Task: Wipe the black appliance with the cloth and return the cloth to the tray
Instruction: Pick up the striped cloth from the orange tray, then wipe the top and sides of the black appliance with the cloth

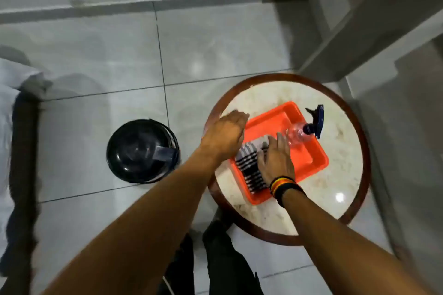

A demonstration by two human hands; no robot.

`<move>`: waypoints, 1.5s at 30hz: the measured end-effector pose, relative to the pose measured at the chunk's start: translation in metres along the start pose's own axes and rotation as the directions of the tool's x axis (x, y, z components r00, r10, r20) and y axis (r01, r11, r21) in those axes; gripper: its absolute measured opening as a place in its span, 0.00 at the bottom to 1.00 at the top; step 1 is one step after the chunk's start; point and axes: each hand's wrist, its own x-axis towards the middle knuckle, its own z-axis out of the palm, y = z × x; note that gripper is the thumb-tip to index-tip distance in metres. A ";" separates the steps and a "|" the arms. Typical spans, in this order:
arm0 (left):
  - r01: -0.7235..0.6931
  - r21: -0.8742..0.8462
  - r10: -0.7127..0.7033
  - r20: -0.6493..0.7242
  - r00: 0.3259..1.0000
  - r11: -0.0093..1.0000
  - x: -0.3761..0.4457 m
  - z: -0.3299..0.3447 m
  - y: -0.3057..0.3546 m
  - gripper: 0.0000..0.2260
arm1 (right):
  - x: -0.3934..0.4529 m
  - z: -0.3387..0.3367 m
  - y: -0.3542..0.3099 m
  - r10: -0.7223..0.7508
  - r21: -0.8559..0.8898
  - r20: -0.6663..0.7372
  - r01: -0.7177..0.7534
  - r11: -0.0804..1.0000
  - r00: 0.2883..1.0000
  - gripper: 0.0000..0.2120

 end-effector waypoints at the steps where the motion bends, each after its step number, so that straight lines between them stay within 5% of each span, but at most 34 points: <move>1: 0.009 -0.017 -0.009 0.033 0.999 1.000 0.003 0.016 0.006 0.23 | 0.000 0.009 0.010 0.049 -0.001 0.024 -0.049 0.999 0.999 0.29; 6: 0.054 0.041 -0.060 0.153 0.986 0.998 0.017 0.098 0.025 0.17 | 0.003 0.054 0.049 0.273 0.076 0.118 -0.283 0.956 0.955 0.36; 12: 0.108 0.166 -0.117 0.046 0.992 0.980 0.025 0.145 0.026 0.12 | 0.011 0.075 0.055 0.252 0.050 -0.056 -0.249 0.967 0.966 0.30; 17: 0.209 -0.107 -0.202 0.070 0.977 0.972 0.032 0.134 0.026 0.12 | 0.015 0.068 0.052 0.264 0.226 -0.079 -0.240 0.944 0.961 0.25; 23: 0.277 -0.533 -0.326 0.002 0.945 0.800 0.008 0.086 0.004 0.14 | 0.005 0.032 0.017 0.225 0.409 -0.213 -0.122 0.904 0.951 0.23; 27: 0.279 -0.624 -0.412 -0.076 0.908 0.730 -0.021 0.037 -0.033 0.16 | -0.002 0.019 -0.042 0.125 0.468 -0.314 0.039 0.883 0.941 0.21; 32: 0.363 -0.681 -0.614 -0.161 0.773 0.636 -0.088 -0.002 -0.118 0.14 | 0.000 0.054 -0.146 -0.082 0.466 -0.306 0.224 0.856 0.949 0.20; 37: 0.503 -0.753 -0.785 -0.029 0.618 0.424 -0.156 0.014 -0.204 0.10 | 0.014 0.126 -0.229 -0.219 0.304 -0.095 0.238 0.922 0.971 0.22; 43: 0.589 -0.807 -0.817 0.367 0.445 -0.042 -0.197 0.103 -0.289 0.22 | 0.053 0.230 -0.269 -0.336 0.041 0.174 0.334 0.942 0.926 0.23; 45: 0.609 -0.790 -0.825 0.390 0.410 -0.070 -0.199 0.124 -0.305 0.20 | 0.070 0.258 -0.275 -0.364 -0.008 0.207 0.373 0.928 0.908 0.23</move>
